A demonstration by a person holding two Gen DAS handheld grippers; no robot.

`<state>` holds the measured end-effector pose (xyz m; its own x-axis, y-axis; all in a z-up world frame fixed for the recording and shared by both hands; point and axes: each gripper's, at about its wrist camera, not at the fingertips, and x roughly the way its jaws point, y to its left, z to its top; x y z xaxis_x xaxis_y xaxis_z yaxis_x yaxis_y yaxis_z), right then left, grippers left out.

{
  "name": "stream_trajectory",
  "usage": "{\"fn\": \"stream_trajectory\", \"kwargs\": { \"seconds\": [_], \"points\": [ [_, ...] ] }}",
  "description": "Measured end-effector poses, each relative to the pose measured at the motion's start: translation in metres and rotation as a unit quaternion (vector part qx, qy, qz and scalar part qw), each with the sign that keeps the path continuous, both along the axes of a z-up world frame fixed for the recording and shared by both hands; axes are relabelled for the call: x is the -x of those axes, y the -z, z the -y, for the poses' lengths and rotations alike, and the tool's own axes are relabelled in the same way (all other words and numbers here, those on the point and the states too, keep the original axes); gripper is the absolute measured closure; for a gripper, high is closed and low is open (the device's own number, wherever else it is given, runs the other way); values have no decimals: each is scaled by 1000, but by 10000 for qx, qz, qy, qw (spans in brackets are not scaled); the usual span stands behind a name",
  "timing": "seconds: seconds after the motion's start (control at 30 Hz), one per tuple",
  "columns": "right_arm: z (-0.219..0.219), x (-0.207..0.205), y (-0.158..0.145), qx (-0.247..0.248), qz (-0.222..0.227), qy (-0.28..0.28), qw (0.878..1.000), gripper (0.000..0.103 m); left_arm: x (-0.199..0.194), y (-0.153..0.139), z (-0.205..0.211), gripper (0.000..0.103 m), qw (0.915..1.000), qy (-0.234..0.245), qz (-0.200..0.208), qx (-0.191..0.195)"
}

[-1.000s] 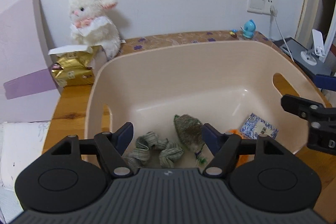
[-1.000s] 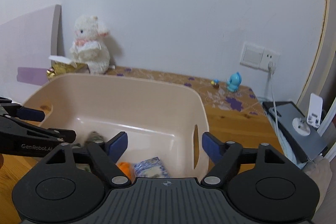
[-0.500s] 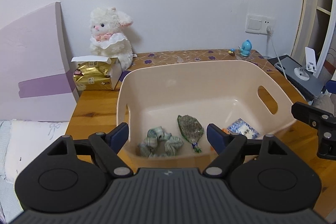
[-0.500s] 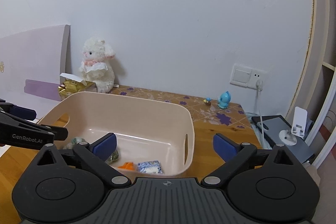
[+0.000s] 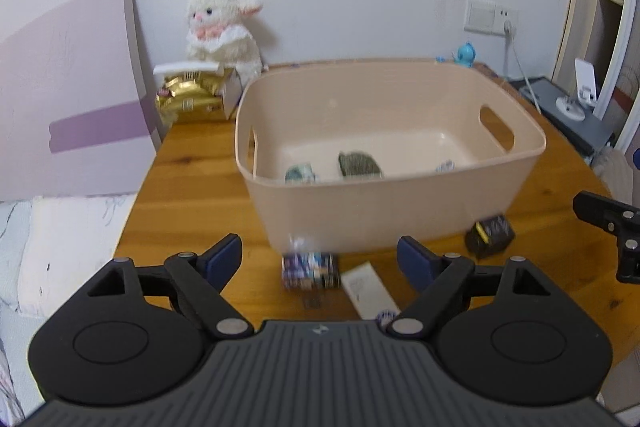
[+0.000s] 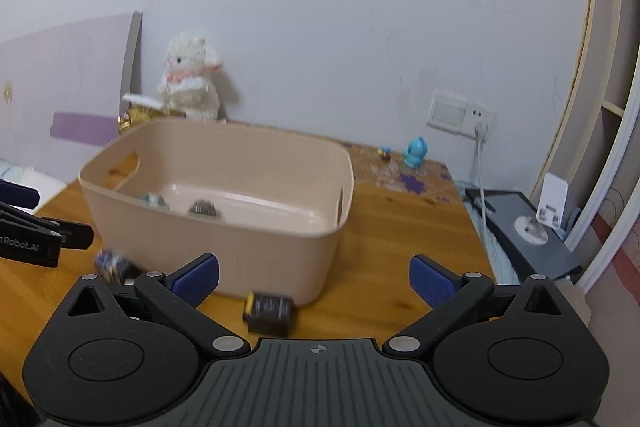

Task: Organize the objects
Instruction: 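Move both tools back toward the remaining items on the table, then grasp the white card box with left tool while right tool grasps the black box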

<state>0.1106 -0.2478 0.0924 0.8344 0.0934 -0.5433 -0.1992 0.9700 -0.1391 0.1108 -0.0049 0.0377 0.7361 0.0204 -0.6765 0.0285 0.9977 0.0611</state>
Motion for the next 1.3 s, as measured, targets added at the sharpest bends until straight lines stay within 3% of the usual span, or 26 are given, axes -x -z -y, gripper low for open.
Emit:
{"fn": "stream_trajectory", "kwargs": {
  "seconds": [0.37,0.73,1.0,1.3],
  "points": [
    [7,-1,40,221,-582,14,9981,0,8,37,10,17,9984,70,-555,80],
    [10,-18,79,256,-1121,25,9934,0,-9,75,18,17,9935,126,-1107,227],
    [0,-38,105,285,-1409,-93,9896,0,-31,92,20,17,9913,117,-1274,310],
    [-14,-64,119,135,-1379,-144,9902,0,-48,93,20,19,9941,166,-1056,197]
  ]
}}
